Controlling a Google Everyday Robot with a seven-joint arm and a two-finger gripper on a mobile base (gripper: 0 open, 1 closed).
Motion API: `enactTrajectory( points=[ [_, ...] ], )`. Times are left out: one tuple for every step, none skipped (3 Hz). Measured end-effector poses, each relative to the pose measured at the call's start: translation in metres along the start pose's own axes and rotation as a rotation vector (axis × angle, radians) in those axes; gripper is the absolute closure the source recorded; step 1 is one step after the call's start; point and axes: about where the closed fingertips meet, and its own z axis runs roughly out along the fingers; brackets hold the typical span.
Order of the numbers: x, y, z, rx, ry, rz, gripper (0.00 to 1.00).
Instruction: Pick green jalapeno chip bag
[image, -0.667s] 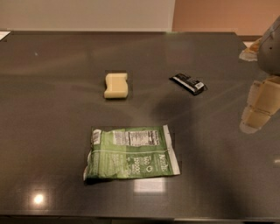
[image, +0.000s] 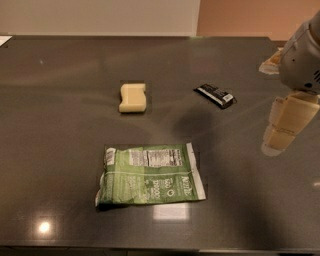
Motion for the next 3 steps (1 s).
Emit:
enactTrajectory(
  points=[
    [-0.029,0.015,0.024,-0.057,-0.041,-0.057,0.0],
    [-0.063,0.031,0.052,-0.108,-0.077,-0.113,0.0],
    [-0.095,0.05,0.081,-0.154,-0.106,-0.167,0.0]
  ],
)
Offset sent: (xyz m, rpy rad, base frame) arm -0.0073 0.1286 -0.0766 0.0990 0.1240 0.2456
